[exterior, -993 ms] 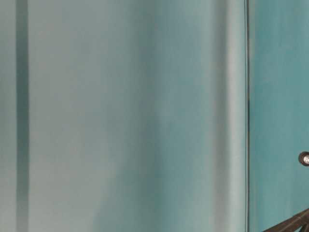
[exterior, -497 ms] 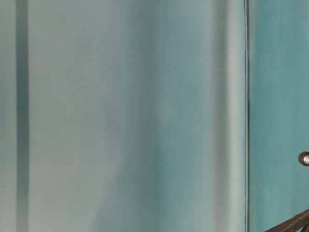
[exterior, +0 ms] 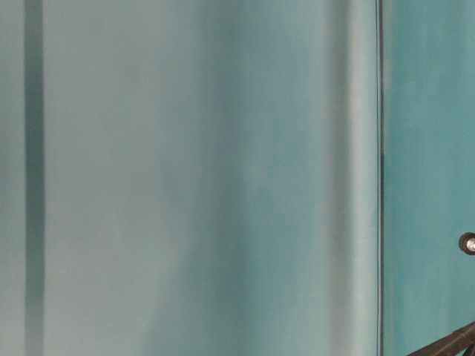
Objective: Insert the USB cable into the female connector supported by the left arm.
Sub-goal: 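Close the right gripper on the black USB-A plug and lift it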
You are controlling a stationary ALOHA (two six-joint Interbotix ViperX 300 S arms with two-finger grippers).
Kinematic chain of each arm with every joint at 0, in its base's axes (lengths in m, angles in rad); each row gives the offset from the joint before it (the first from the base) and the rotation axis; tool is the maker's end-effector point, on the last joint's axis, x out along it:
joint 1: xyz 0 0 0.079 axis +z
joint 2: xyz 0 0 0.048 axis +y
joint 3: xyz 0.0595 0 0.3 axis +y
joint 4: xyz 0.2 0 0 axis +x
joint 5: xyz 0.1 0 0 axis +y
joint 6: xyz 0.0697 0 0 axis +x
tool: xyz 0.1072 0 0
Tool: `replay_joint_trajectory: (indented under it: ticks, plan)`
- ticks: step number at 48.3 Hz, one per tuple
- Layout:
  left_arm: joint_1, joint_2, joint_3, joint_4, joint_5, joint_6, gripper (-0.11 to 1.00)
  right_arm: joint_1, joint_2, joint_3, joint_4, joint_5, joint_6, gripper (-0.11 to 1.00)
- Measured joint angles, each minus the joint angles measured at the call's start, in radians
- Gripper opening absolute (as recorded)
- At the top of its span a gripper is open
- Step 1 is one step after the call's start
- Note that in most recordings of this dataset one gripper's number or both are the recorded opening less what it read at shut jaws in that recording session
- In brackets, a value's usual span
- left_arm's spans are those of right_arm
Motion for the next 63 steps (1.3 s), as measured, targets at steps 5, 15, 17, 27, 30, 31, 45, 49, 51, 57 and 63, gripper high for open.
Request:
replay_joint_trajectory:
  ticks: [5,15,17,27,30,31,45,49,51,57,63]
  plan:
    - [-0.002,0.0,0.0,0.0,0.0,0.0,0.72,-0.025,-0.058,0.008,0.0,0.034,-0.018,0.21]
    - [0.0,0.002,-0.006,0.0,0.0,0.0,0.72,-0.032,-0.144,-0.005,0.0,0.152,-0.08,0.21]
    - [0.0,0.0,-0.008,0.0,0.0,0.0,0.72,-0.032,-0.15,-0.015,0.0,0.178,-0.086,0.21]
    - [0.0,0.002,-0.011,-0.002,0.0,0.0,0.72,-0.032,-0.158,-0.058,-0.002,0.258,-0.101,0.21]
    - [0.0,0.005,-0.011,0.0,0.0,0.002,0.72,-0.032,-0.158,-0.071,-0.003,0.275,-0.109,0.21]
    - [0.0,0.008,-0.011,-0.002,0.0,0.002,0.72,-0.032,-0.158,-0.074,-0.003,0.279,-0.11,0.21]
    - [0.0,0.067,-0.032,0.0,-0.04,0.005,0.72,-0.032,-0.158,-0.155,-0.005,0.391,-0.114,0.21]
    - [0.0,0.077,-0.038,-0.002,-0.058,0.023,0.72,-0.028,-0.156,-0.186,-0.005,0.434,-0.114,0.21]
    - [0.0,0.08,-0.04,0.0,-0.064,0.028,0.72,-0.025,-0.158,-0.199,-0.005,0.453,-0.112,0.21]
    - [0.005,0.086,-0.046,0.0,-0.081,0.032,0.72,-0.017,-0.152,-0.236,-0.005,0.495,-0.11,0.21]
    - [0.006,0.092,-0.049,0.0,-0.086,0.035,0.72,-0.015,-0.115,-0.272,-0.005,0.515,-0.109,0.21]
